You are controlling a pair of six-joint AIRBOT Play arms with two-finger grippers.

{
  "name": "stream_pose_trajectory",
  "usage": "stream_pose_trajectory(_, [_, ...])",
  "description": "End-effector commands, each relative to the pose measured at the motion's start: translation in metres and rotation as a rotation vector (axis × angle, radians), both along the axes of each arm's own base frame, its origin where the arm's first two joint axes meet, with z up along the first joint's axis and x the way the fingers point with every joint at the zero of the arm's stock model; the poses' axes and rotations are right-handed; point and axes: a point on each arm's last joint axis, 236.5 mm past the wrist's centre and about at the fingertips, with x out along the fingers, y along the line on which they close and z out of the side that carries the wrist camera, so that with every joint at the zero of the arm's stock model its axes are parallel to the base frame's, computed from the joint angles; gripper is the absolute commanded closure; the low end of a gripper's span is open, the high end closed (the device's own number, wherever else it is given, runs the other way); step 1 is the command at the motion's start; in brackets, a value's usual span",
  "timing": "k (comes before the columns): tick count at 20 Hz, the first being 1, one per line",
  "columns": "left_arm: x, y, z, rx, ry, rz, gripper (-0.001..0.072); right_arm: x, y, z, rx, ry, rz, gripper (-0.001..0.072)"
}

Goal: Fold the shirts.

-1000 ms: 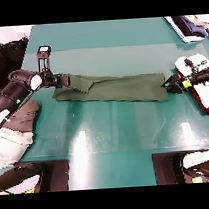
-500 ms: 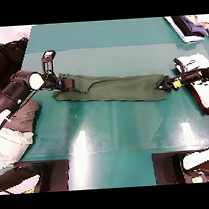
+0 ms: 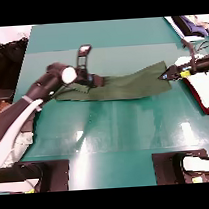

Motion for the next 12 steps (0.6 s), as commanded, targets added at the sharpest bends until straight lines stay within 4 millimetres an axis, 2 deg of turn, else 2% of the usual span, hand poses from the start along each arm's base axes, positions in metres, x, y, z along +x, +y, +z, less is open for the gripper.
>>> stream_pose_trajectory(1, [0.004, -0.061, -0.023, -0.005, 0.049, -0.101, 0.0682, -0.022, 0.009, 0.061, -0.005, -0.061, -0.003, 0.0699])
stream_pose_trajectory(3, [0.009, -0.078, -0.044, -0.03, 0.106, -0.099, 0.0682, -0.02, 0.014, 0.093, -0.019, -0.12, 0.012, 0.0699])
stream_pose_trajectory(5, [0.01, -0.091, -0.061, -0.06, 0.149, -0.103, 0.0682, -0.016, 0.024, 0.113, -0.023, -0.156, 0.028, 0.0699])
stream_pose_trajectory(7, [0.005, -0.1, -0.075, -0.08, 0.185, -0.127, 0.0682, -0.011, 0.039, 0.123, -0.017, -0.168, 0.048, 0.0699])
stream_pose_trajectory(9, [0.002, -0.098, -0.088, -0.063, 0.21, -0.13, 0.0681, -0.007, 0.057, 0.129, -0.009, -0.172, 0.082, 0.0699])
stream_pose_trajectory(12, [0.01, -0.101, -0.083, -0.074, 0.165, -0.138, 0.0681, -0.004, 0.088, 0.131, 0.005, -0.172, 0.138, 0.0698])
